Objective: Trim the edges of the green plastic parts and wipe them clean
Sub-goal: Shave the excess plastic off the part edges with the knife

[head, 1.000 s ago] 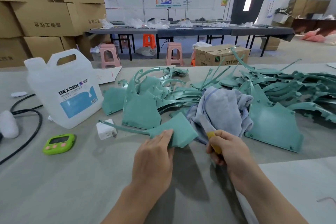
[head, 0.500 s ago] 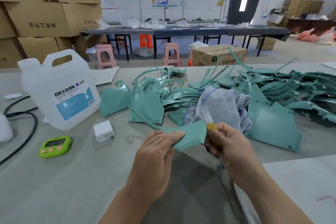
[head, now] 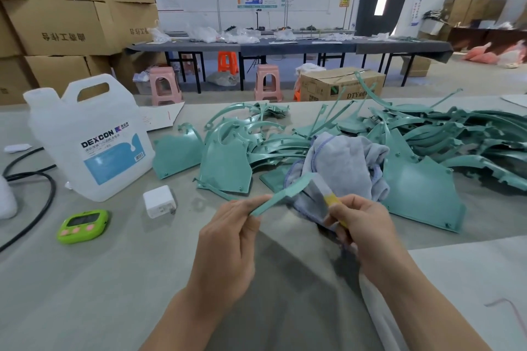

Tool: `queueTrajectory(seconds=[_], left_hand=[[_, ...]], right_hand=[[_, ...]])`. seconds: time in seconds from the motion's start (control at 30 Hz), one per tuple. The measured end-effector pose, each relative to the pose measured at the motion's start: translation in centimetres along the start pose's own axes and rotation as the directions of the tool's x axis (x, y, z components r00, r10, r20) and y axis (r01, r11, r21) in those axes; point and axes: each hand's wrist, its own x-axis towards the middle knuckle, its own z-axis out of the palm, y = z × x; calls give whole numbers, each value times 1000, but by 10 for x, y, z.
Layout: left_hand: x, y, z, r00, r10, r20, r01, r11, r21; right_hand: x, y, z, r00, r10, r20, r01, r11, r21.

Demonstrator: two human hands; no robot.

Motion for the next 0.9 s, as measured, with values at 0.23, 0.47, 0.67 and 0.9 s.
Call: queueTrajectory(seconds=[0.23, 0.47, 0.67, 0.9], left_hand=[[-2, -2, 4, 999, -44, -23, 45, 999, 8], [0, -2, 0, 990, -85, -113, 89, 996, 27], [-2, 3, 6, 998, -56, -14, 57, 998, 28], [-1, 4, 4, 999, -48, -24, 48, 999, 14]], right_hand=[[-17, -7, -1, 866, -203, 457, 67, 953, 296], [-4, 4, 11, 998, -59, 25, 56, 991, 120], [-22, -2, 14, 888, -192, 418, 60, 949, 310], [-9, -5, -1, 973, -113, 200, 48, 951, 304]])
